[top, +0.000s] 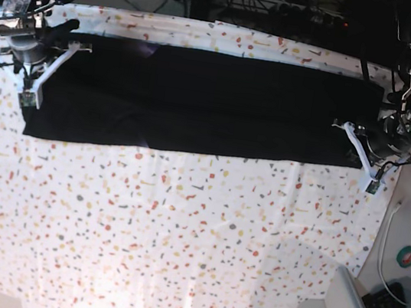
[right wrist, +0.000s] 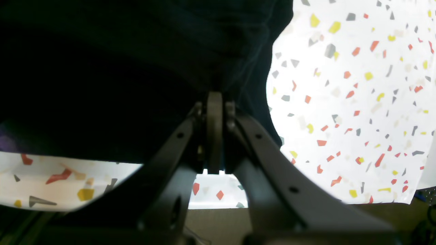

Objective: Layout the t-shirt on the table in an organized manner, then fold the t-shirt properly
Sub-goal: 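Lay the folded hem down with both grippers and release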

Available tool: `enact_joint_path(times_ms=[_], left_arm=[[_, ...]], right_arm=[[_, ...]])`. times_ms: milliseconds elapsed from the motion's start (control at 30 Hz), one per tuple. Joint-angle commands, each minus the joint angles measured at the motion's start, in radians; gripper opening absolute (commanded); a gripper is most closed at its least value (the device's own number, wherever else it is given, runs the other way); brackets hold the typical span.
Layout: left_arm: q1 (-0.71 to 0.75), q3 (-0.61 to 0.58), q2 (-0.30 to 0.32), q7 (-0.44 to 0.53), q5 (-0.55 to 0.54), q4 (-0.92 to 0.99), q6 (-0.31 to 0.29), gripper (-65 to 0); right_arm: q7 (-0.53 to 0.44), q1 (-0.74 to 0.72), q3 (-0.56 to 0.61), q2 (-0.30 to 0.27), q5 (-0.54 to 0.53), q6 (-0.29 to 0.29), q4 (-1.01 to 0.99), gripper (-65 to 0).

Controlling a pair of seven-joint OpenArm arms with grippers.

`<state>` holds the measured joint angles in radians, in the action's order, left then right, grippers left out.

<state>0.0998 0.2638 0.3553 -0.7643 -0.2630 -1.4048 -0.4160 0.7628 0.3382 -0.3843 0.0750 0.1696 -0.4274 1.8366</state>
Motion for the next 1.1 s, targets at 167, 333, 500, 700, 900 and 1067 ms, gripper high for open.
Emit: enact_joint_path(times_ms=[167,333,500,700,900,1067], left_arm=[[-0.008,0.012,0.052,0.012,-0.005,-0.023,0.004,-64.8],[-0.001,0.015,0.063,0.012,-0.006,-0.024,0.004,-32.1],[0.038,0.110,0.080,0.010,-0.014,-0.067,0.004,-28.3],[0.104,0.213,-0.071,0.013,-0.012,-0.232,0.002,-65.0],[0.108,0.213,-0.163,0.018,-0.005,-0.155,0.002,-65.0],[0.096,0.222,-0.155,0.021,-0.005,-0.049,0.002,-65.0]], right_arm=[[0.079,-0.006,-0.005,-0.007,0.003,0.003,0.024,-62.4],[0.085,0.000,-0.023,-0.007,0.005,0.003,0.038,-36.0],[0.083,0.009,-0.103,0.003,0.000,0.003,0.111,-35.9],[-0.159,-0.078,-0.098,-0.005,-0.037,0.003,0.010,-61.1],[-0.194,-0.270,-0.098,-0.060,-0.060,0.003,-0.272,-65.0],[-0.196,-0.376,-0.098,-0.129,-0.060,0.003,-0.450,-65.0]])
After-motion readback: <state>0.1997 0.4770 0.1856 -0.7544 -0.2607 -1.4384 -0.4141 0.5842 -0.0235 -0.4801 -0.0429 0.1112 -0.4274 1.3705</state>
